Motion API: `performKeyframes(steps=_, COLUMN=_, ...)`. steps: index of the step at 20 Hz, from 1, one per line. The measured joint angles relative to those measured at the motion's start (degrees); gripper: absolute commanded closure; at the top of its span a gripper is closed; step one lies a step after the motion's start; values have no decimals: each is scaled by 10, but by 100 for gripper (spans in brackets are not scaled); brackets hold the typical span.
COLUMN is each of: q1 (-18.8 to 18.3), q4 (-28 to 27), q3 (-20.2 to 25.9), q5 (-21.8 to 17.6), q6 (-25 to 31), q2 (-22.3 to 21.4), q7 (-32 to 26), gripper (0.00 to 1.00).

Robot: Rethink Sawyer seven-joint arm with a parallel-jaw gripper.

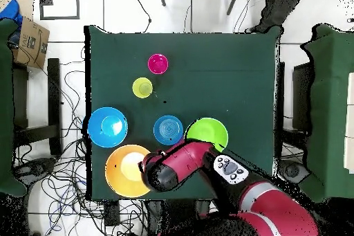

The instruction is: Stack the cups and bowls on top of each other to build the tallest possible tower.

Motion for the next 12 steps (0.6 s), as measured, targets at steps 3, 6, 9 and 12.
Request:
performKeyframes(steps=3, q1=-3, q4=2, q3=0, q5=16, q6=1, q2=-5, q7=0, gripper=100)
performKeyframes(steps=6, q1=-7, q4=6, q3=2, q5=33, q6=5, q2=-13, q7=0, gripper=100)
performKeyframes(steps=9, q1=-10, q4=15, q3=7, q5=53, q6=13, q2=-27, q7=0, gripper=100)
performKeyframes(steps=12, q1=-13, q4=25, q3=12, q5=69, q6=20, q2=-39, q7=0, gripper=100)
